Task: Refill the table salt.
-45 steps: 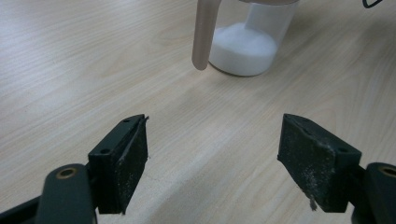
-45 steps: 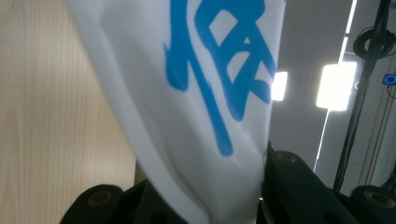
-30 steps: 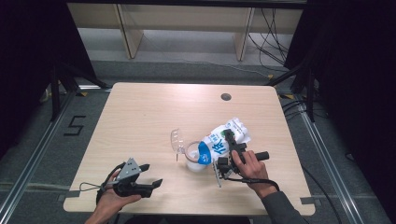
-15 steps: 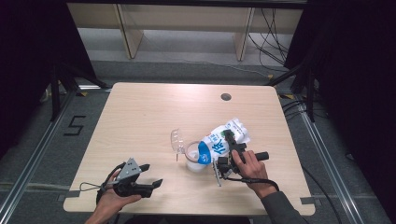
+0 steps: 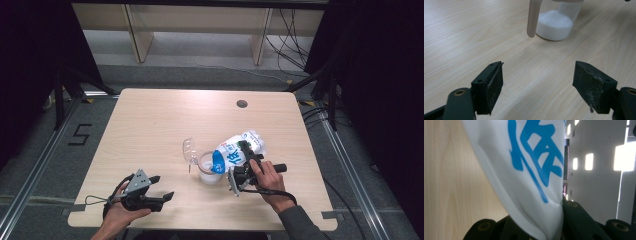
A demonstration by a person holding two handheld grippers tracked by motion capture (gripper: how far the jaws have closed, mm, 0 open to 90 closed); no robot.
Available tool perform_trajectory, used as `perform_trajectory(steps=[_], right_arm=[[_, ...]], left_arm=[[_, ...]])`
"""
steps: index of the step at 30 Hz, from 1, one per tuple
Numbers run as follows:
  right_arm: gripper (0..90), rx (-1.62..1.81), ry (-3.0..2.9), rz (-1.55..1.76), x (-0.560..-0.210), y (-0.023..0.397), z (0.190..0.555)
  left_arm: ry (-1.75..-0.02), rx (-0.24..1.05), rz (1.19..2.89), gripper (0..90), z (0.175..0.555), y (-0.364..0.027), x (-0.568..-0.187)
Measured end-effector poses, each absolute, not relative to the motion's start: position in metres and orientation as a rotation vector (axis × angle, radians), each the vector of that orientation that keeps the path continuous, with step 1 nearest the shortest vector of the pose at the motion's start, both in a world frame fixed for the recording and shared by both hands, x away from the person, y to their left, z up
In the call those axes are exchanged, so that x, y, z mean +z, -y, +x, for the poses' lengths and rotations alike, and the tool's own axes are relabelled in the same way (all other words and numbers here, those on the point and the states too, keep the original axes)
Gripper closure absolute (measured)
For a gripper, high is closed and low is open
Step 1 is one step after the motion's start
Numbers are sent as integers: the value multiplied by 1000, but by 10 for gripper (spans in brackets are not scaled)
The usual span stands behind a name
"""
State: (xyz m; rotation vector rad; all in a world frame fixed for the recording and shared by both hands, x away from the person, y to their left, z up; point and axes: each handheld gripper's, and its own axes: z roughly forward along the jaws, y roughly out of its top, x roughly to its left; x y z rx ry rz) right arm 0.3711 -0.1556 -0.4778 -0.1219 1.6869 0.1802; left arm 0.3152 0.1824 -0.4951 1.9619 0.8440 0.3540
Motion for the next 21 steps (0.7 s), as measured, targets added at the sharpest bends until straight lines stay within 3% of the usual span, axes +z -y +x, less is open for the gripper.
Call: perform_trajectory(steps=[21], right_arm=[[849,312,-1767,-1,-474,158,370]], left_arm=[[-841,356,1970,239,315,-183,-495]])
